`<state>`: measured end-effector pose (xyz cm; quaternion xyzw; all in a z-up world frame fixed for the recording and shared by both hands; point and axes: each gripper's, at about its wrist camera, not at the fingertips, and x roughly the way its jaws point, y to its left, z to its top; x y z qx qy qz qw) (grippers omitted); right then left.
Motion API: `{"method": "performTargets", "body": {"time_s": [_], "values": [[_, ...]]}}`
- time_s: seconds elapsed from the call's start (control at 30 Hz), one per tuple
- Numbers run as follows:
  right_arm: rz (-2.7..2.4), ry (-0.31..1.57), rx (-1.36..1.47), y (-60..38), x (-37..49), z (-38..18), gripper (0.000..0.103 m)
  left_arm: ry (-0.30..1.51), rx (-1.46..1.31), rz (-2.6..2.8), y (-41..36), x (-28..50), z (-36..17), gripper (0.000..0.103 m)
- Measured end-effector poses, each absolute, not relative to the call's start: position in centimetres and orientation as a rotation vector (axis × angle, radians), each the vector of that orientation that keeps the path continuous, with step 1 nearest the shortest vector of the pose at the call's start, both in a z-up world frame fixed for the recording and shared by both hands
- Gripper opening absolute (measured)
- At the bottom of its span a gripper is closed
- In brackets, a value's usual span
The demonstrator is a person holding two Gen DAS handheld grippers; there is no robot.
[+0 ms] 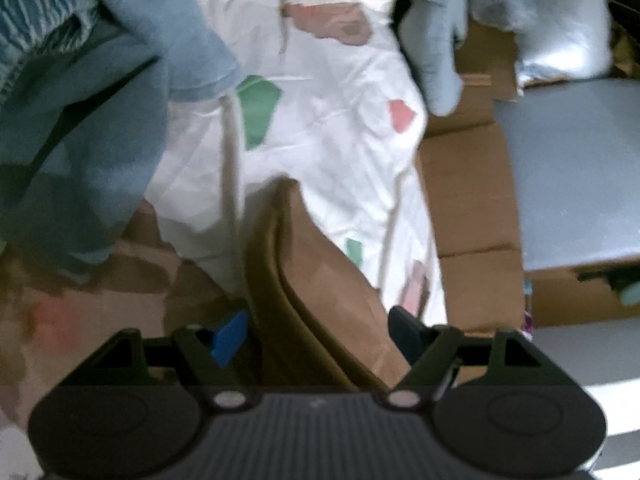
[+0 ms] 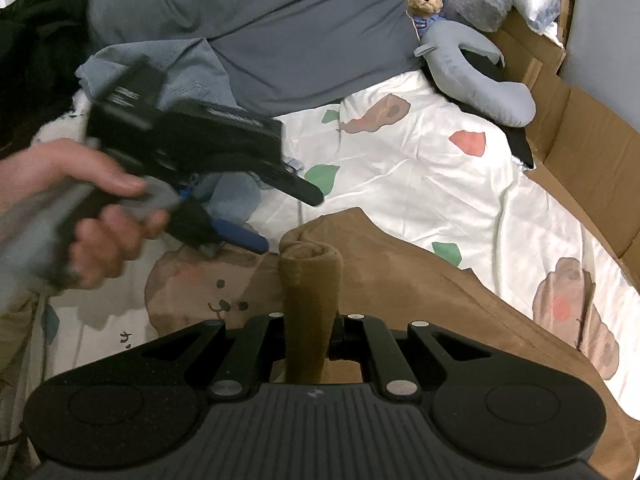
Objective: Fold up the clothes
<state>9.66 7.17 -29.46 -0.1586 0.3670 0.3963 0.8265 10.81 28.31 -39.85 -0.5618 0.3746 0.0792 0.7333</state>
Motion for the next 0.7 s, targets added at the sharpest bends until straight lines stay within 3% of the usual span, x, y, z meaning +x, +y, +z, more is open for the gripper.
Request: {"method": "performTargets", "body": {"time_s": [0.3,0.37,0.4,0.43,0.47,0.7], "values": [[0.858,0.788,-0.306,6.7,9.8,-29.8,0.006,0.905,-1.226,0.177,29.5,13.5,-43.7,0.073],[0.868,0.785,-0.307,6.6,9.7,-29.8,0.006,0.894,-1.208,0.177,29.5,14.0,-43.9,0.061],[0.873,0.783,-0.308,6.5,9.6,-29.7,0.006,0.885,-1.197,0.180,29.5,14.1,-44.0,0.045],[0.876,0.784,-0.306,6.5,9.6,-29.7,0.006,0.885,-1.188,0.179,29.4,14.4,-44.0,0.022],[0.879,0.785,-0.302,6.3,9.6,-29.7,0.006,0.895,-1.177,0.173,29.3,14.6,-43.9,0.013],[0.874,0.791,-0.253,4.1,10.0,-28.8,0.006,0.900,-1.078,0.165,28.4,15.5,-40.6,0.012]]}}
